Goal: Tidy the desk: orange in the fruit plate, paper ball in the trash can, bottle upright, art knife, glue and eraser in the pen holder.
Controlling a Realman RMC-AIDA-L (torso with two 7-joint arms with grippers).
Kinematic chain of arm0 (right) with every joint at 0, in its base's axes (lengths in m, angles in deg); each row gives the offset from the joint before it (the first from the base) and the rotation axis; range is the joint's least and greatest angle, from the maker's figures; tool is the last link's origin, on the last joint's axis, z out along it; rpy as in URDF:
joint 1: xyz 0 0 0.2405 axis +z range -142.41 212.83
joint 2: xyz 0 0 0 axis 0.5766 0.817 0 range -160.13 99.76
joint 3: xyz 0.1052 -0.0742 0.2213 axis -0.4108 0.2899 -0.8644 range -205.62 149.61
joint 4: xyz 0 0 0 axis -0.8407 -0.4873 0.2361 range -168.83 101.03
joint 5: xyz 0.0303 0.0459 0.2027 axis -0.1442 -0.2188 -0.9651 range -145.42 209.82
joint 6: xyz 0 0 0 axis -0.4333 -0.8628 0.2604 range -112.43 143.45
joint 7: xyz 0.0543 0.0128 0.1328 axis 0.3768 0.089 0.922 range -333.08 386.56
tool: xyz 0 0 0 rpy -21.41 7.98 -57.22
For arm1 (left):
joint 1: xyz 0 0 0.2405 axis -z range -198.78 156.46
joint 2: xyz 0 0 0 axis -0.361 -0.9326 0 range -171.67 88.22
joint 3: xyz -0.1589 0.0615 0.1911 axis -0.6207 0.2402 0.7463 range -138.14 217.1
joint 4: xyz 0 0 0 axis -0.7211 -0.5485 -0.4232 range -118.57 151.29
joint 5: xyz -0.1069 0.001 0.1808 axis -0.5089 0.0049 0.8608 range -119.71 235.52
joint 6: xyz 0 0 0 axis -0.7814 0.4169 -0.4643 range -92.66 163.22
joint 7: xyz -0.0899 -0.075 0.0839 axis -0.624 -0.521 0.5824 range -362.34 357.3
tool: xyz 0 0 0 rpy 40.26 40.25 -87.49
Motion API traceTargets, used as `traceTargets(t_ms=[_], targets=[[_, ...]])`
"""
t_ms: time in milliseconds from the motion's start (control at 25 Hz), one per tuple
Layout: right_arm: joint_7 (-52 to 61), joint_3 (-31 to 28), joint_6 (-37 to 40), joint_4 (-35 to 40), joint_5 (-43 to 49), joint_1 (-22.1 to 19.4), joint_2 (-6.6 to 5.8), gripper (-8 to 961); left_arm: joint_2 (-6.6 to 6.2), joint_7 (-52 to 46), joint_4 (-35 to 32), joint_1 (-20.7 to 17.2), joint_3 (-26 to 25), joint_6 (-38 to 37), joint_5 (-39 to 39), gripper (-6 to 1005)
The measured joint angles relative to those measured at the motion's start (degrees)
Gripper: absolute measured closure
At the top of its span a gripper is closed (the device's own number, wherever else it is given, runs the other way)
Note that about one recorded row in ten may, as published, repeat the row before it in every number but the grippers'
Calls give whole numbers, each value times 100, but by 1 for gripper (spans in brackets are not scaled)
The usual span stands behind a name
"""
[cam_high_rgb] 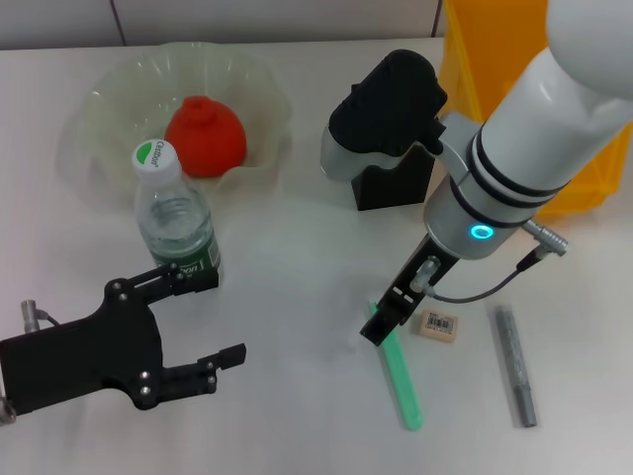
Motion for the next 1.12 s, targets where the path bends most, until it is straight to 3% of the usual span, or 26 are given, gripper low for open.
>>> traceTargets(t_ms=[480,680,1120], targets=[[150,223,-241,-412,-145,160,-3,158,5,58,68,17,0,7,35,200],[149,290,-346,-473,-217,162,-3,354,0,65,134,27,0,4,35,200],[126,448,-453,-553,-414,175,-3,461,-4,68,142,25,0,-45,32,199]])
